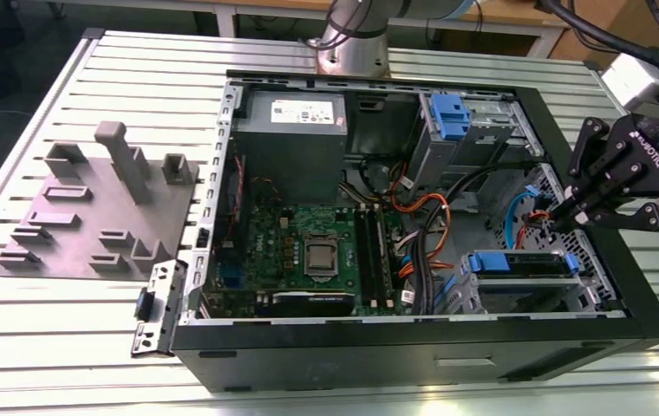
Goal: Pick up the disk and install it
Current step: 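Insert the first disk wire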
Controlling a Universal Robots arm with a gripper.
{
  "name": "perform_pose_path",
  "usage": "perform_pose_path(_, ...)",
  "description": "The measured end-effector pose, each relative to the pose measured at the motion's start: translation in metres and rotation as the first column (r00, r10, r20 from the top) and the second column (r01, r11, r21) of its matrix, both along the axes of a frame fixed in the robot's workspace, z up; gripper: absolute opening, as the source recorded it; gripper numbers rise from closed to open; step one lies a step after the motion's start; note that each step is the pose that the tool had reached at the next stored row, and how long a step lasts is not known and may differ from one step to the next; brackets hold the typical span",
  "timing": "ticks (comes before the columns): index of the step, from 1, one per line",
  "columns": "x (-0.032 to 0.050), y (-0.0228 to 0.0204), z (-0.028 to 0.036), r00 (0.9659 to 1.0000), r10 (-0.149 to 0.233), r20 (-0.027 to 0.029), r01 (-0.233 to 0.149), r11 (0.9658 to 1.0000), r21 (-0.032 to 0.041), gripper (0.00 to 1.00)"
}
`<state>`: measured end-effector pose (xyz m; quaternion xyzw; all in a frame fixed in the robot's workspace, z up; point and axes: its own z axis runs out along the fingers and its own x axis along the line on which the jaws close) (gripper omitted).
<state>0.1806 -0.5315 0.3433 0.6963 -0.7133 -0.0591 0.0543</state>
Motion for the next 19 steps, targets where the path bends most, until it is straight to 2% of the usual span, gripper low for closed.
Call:
perform_pose_path(8, 0.0, 0.0, 0.0, 1.0, 0.0, 0.0, 0.0, 1.0, 0.0003, 0.16)
perform_pose_path(13, -0.0012, 0.0001, 0.0023, 1.0, 0.0, 0.0001, 0.0, 1.0, 0.0006, 0.16)
perform_pose_path(17, -0.006, -0.0007, 0.0024, 1.0, 0.0, 0.0039, 0.0, 1.0, 0.0003, 0.16)
perform_pose_path(19, -0.0071, -0.0011, 0.0023, 1.0, 0.001, 0.0086, -0.001, 1.0, 0.0003, 0.16)
